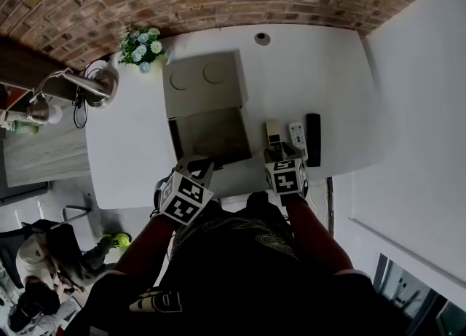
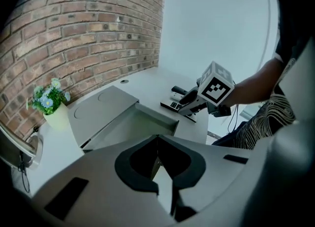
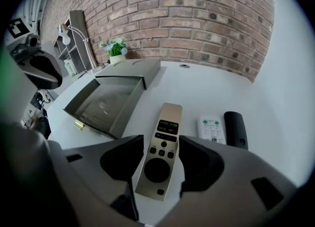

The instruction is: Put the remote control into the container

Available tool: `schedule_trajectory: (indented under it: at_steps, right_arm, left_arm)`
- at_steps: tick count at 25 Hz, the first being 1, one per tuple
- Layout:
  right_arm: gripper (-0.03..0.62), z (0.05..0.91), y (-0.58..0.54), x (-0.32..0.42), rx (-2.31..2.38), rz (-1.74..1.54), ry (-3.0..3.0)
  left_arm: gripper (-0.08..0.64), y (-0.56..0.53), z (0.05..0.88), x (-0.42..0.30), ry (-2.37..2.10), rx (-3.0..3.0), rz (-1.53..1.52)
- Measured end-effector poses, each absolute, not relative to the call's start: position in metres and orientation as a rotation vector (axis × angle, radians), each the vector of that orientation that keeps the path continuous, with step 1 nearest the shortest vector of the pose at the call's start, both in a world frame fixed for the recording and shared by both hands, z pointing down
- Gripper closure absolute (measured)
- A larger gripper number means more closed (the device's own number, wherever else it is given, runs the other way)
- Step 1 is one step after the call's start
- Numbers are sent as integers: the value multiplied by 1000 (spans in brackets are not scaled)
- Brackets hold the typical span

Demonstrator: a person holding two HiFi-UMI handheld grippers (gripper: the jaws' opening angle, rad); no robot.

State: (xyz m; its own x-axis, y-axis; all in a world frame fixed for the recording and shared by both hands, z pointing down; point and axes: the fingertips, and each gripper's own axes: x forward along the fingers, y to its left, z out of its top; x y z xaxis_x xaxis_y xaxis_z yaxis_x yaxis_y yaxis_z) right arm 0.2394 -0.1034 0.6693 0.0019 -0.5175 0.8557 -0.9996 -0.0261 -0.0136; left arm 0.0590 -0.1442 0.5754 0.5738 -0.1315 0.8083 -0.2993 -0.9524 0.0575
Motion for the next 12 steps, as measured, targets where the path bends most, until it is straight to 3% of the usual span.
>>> schedule_trajectory:
  at_steps: [12]
  right_arm:
    - [403, 677, -105, 251, 1627, 961, -1545]
  left_arm:
    - [552, -160, 573, 42, -458, 2493, 1143]
